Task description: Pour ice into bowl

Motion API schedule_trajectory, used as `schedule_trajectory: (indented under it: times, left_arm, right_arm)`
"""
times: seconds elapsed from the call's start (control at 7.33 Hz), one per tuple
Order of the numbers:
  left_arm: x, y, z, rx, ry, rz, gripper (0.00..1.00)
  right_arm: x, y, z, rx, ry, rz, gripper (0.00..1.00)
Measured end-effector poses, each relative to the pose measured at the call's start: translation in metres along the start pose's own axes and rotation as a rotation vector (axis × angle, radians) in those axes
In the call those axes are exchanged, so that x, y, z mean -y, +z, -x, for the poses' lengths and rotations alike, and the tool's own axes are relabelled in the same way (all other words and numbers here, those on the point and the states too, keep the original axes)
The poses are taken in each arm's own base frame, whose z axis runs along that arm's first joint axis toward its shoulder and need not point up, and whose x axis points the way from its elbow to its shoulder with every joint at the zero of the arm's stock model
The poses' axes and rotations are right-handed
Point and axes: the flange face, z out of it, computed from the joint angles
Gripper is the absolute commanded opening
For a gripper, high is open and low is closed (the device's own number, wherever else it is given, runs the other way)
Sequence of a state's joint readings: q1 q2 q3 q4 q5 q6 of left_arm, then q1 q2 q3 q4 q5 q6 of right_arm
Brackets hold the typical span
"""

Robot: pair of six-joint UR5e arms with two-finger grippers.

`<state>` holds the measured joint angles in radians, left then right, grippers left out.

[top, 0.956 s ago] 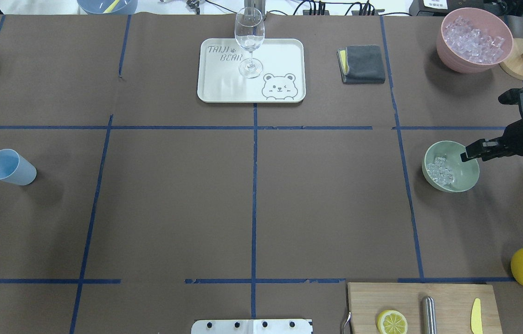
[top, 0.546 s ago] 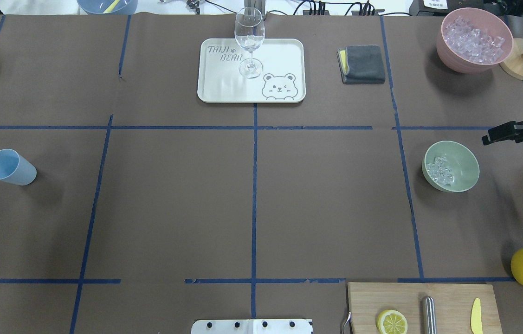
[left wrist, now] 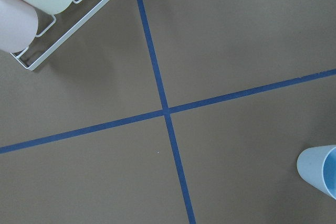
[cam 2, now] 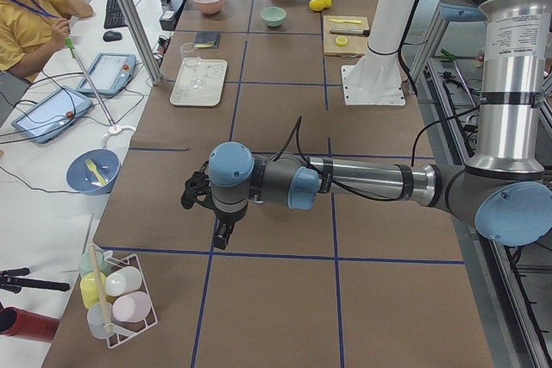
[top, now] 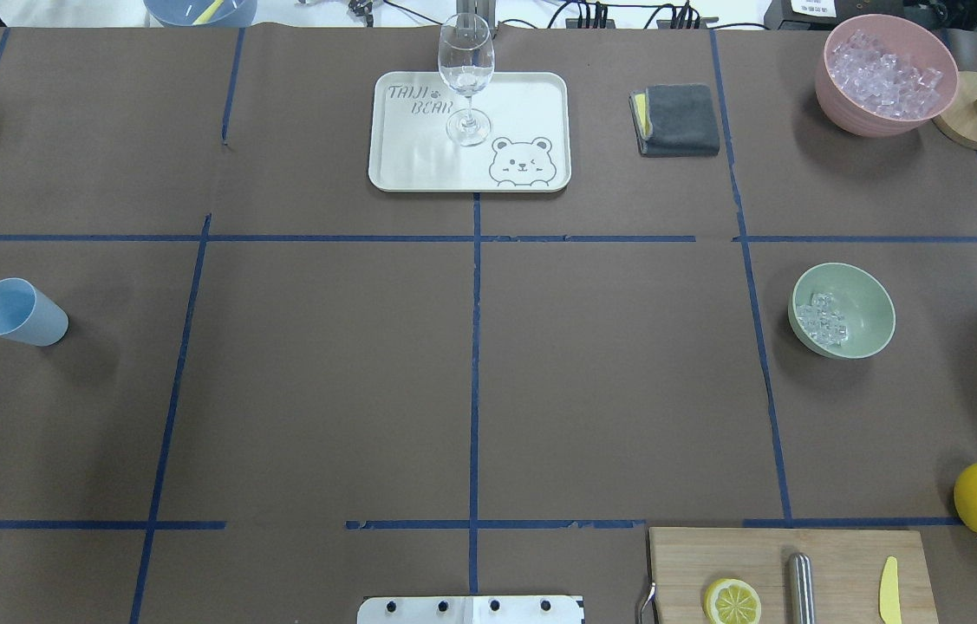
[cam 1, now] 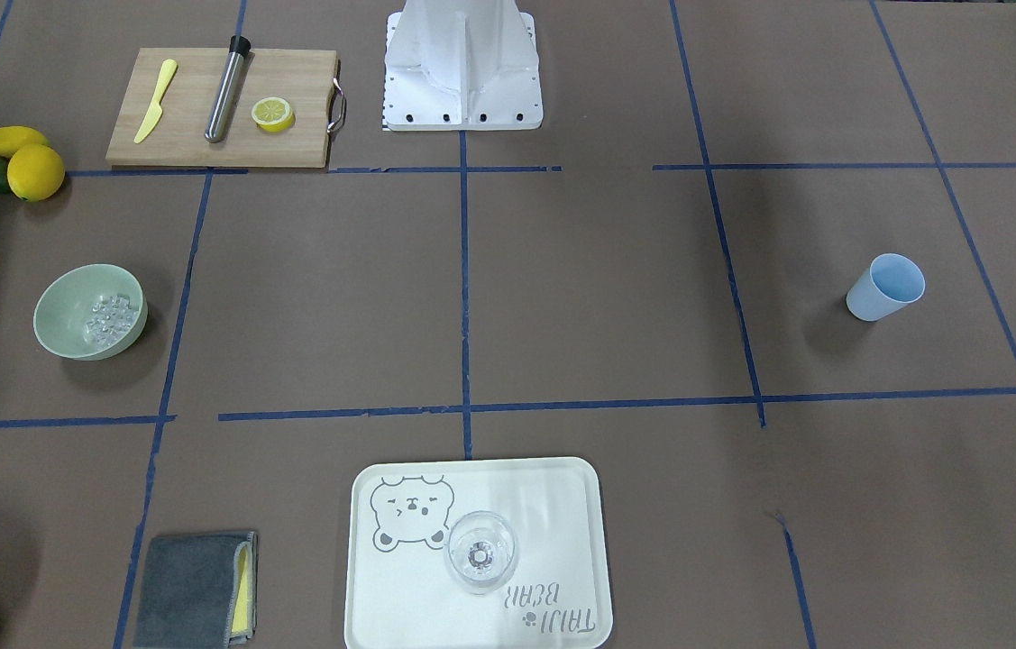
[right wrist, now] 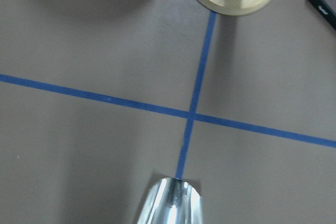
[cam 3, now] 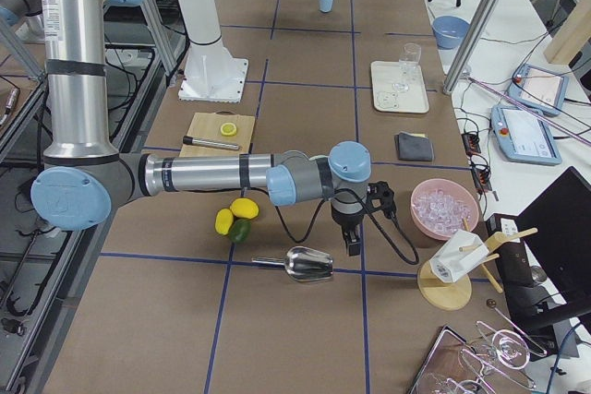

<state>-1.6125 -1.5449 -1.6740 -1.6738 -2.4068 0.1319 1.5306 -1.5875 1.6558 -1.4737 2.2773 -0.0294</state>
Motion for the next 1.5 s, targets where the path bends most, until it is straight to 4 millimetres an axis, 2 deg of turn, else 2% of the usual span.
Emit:
schedule_trajectory:
  times: [0.14, 0.27, 0.55, 0.96, 1.5]
  left_arm:
    - [0.0, 0.0, 0.0, 0.0, -0.001, 0.001, 1.0]
    - [0.0, 0.0, 0.0, 0.0, 0.0, 0.001, 1.0]
    - [-0.003, 0.001, 0.001, 0.0, -0.004, 0.005, 1.0]
    - [-0.02, 0.009, 0.007, -0.003, -0.022, 0.024, 1.0]
    - [-0.023, 0.009, 0.007, -0.004, -0.02, 0.022, 1.0]
  right_arm:
    - [-0.019, -0.004, -0.021, -0.001, 0.035, 0.019, 1.0]
    - [-0.034, -0.001, -0.032, 0.007, 0.065, 0.037, 1.0]
    - [-0.048, 0.01, -0.042, 0.03, 0.104, 0.069, 1.0]
    - [-0.056, 0.011, -0.037, 0.057, 0.096, 0.069, 1.0]
    - [-0.052, 0.018, -0.023, 0.068, 0.071, 0.083, 1.0]
